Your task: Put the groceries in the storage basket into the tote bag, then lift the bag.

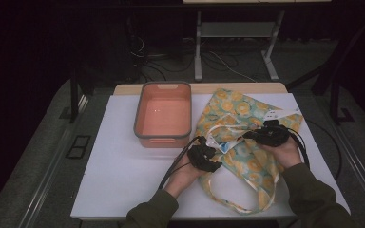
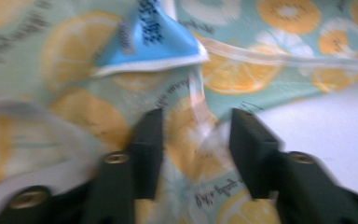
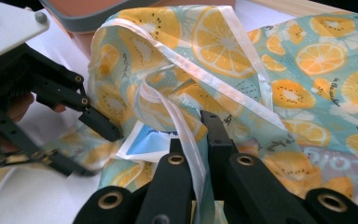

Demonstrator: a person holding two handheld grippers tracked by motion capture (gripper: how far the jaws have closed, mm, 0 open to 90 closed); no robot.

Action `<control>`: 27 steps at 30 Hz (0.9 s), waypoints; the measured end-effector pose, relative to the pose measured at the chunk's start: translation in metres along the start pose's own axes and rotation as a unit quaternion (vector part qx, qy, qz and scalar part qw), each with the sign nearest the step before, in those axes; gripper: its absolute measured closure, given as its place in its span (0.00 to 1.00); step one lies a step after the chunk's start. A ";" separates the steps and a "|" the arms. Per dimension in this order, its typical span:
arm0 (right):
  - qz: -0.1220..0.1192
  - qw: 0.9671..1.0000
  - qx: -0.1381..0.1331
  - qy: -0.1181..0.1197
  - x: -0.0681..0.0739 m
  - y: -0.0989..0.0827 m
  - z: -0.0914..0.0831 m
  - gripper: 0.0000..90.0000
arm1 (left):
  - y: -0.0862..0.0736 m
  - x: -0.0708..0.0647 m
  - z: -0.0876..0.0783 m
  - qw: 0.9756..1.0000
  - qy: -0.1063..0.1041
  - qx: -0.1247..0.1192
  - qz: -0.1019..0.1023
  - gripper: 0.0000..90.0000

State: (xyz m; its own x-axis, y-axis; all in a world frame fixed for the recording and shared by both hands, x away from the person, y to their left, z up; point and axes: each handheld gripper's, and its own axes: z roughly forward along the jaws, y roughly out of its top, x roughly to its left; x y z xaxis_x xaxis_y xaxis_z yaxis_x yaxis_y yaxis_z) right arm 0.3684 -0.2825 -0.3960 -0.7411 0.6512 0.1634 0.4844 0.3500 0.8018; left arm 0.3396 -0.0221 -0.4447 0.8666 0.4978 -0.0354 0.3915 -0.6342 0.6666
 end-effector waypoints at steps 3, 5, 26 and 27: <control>0.014 1.000 -0.002 -0.005 -0.003 -0.001 -0.002 0.82 | -0.002 0.005 -0.002 1.000 -0.001 -0.004 -0.004 0.95; 0.021 1.000 -0.006 -0.014 -0.002 -0.003 -0.006 0.65 | -0.003 0.006 -0.003 1.000 -0.005 -0.006 -0.006 0.99; -0.045 0.997 0.044 0.052 0.070 -0.037 -0.039 0.50 | -0.016 0.021 -0.072 0.988 -0.061 -0.129 -0.065 1.00; -0.046 0.996 0.053 0.055 0.071 -0.040 -0.034 0.50 | -0.017 0.023 -0.075 0.987 -0.061 -0.133 -0.067 1.00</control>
State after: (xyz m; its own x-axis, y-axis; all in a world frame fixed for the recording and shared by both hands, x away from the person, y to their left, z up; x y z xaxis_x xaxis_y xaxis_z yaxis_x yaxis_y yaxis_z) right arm 0.2805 -0.2729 -0.3970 -0.8279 0.5378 0.1592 0.4548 0.4778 0.7516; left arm 0.3296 0.0438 -0.4011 0.8497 0.4812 -0.2155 0.4243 -0.3813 0.8214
